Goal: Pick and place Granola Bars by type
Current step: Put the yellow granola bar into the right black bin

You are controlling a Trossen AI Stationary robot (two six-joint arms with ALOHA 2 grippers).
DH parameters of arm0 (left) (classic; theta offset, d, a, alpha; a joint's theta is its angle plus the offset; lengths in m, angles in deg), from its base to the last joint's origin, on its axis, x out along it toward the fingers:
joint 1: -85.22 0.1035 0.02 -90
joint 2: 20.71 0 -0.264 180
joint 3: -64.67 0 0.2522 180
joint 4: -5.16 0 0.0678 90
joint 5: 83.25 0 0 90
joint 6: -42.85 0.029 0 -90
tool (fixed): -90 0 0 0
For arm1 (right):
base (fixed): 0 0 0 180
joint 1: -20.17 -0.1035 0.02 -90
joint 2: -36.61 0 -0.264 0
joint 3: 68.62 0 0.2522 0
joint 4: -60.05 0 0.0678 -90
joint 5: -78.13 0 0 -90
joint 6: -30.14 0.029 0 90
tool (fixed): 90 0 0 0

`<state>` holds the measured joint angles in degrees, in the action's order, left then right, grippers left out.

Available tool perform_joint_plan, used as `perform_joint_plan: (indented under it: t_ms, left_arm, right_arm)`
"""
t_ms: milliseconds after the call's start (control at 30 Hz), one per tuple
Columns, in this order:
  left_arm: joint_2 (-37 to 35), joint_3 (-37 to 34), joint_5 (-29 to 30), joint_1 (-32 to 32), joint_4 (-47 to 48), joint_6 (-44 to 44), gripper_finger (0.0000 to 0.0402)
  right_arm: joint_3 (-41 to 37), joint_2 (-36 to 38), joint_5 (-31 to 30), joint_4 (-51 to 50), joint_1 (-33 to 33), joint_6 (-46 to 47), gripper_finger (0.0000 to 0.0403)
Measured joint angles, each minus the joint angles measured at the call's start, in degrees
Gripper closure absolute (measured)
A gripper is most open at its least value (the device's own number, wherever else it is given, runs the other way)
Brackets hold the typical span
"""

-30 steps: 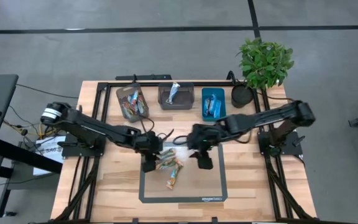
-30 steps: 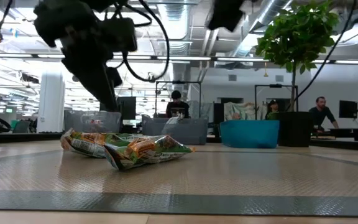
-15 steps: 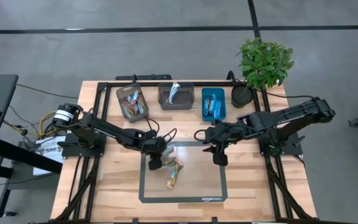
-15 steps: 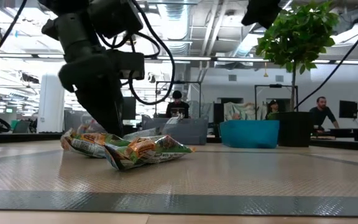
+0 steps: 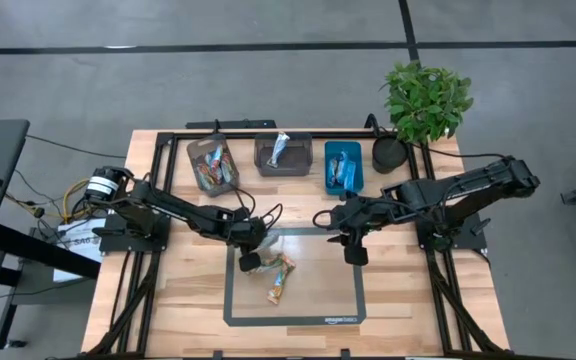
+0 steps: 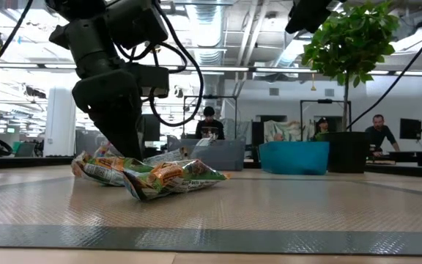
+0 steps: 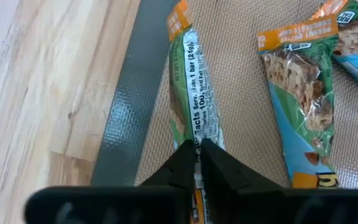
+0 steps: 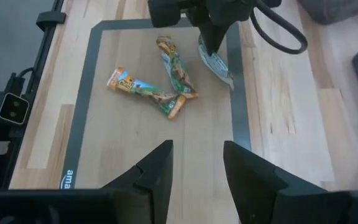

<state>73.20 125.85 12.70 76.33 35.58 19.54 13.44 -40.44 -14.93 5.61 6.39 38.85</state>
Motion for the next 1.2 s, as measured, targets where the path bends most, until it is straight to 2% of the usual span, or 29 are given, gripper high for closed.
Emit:
perform_joint_plan:
  t_ms: [67, 333, 500, 633, 800, 967, 1100, 1200]
  left_arm:
    - [0.0, 0.0, -0.1, 0.0, 0.1, -0.2, 0.0396]
    - [-1.5, -0.1, 0.4, 1.8, -2.8, -7.4, 0.0401]
    - [-5.9, -0.1, 1.3, 4.4, -6.9, -10.4, 0.0401]
    - [-11.4, -0.1, 4.7, 6.4, -8.6, -12.4, 0.0401]
    - [-19.2, -0.1, 9.6, 8.9, -12.4, -13.2, 0.0401]
    - [-24.1, 0.0, 9.8, 11.4, -19.4, -11.8, 0.0401]
    - [-25.1, 0.0, 7.8, 12.8, -23.3, -11.6, 0.0401]
    - [-24.9, 0.0, 4.6, 13.7, -29.3, -11.1, 0.0401]
  right_arm:
    - [0.0, 0.0, -0.1, 0.0, 0.0, -0.2, 0.0271]
    - [-0.2, 0.0, 0.0, 3.5, 1.8, 0.4, 0.0276]
    - [-3.2, -0.1, 0.0, 9.6, 5.9, 7.8, 0.0276]
    - [-3.4, -0.1, -0.5, 14.2, 9.1, 12.5, 0.0275]
    - [-3.4, -0.1, -6.2, 16.9, 14.9, 23.0, 0.0271]
    - [-3.4, -0.1, 0.1, 29.4, 20.2, 29.1, 0.0255]
    - [-3.4, -0.1, 1.2, 32.7, 22.9, 31.3, 0.0225]
    - [-3.4, -0.1, 4.3, 35.2, 24.5, 33.0, 0.0195]
